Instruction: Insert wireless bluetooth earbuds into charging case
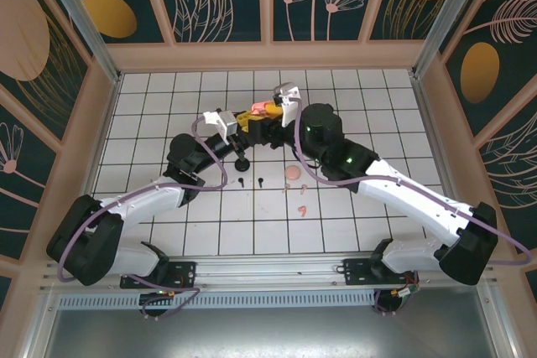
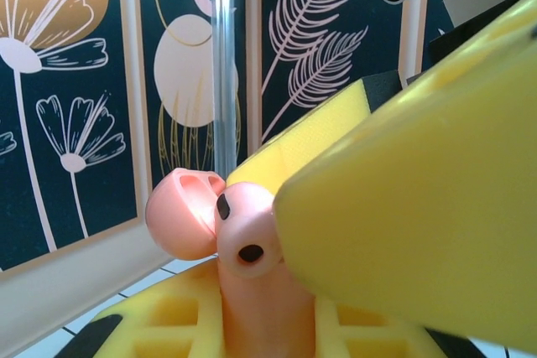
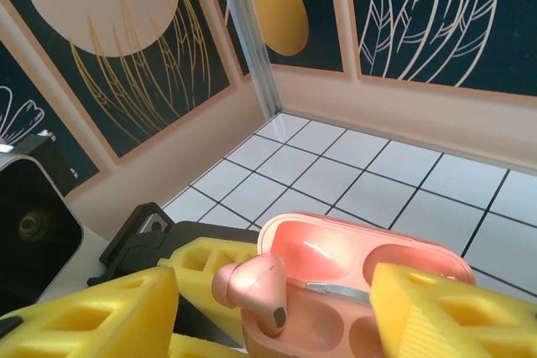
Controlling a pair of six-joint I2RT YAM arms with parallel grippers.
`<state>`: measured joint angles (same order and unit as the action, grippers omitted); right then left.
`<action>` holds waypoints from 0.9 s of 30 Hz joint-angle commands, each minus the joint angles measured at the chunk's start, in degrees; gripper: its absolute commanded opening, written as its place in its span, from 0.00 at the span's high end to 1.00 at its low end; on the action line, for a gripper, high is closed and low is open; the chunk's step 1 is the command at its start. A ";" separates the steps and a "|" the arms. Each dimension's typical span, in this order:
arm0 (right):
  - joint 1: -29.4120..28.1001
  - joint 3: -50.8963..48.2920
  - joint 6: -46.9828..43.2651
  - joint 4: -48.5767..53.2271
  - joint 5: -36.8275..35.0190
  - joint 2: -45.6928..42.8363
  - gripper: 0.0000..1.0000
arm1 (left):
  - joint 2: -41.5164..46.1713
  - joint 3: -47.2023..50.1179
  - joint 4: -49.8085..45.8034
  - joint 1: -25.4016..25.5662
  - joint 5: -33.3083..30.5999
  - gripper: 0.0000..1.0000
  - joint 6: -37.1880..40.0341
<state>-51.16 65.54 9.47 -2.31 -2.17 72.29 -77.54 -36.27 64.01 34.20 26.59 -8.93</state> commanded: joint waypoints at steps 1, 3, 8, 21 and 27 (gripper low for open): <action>0.18 2.09 1.57 3.85 -2.31 0.68 0.33 | 0.46 -1.34 8.02 0.26 0.72 1.00 -0.90; 0.18 2.61 2.10 3.87 -2.14 0.57 0.29 | 0.37 -1.26 8.15 0.21 0.91 1.00 -1.00; 0.18 4.47 3.50 3.74 -0.71 0.00 0.23 | 0.28 -1.21 8.24 0.23 0.83 1.00 -1.10; 0.18 6.88 7.65 2.29 1.95 -3.87 0.16 | -0.77 -0.75 10.14 0.22 0.73 1.00 -2.15; 0.18 9.43 13.65 6.84 -3.44 -5.51 0.18 | -0.94 -0.51 9.59 0.24 -0.39 1.00 -1.19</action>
<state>-51.09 71.64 18.85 2.24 -2.02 68.71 -78.02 -36.27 70.54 34.20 26.48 -9.98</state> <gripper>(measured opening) 0.823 0.212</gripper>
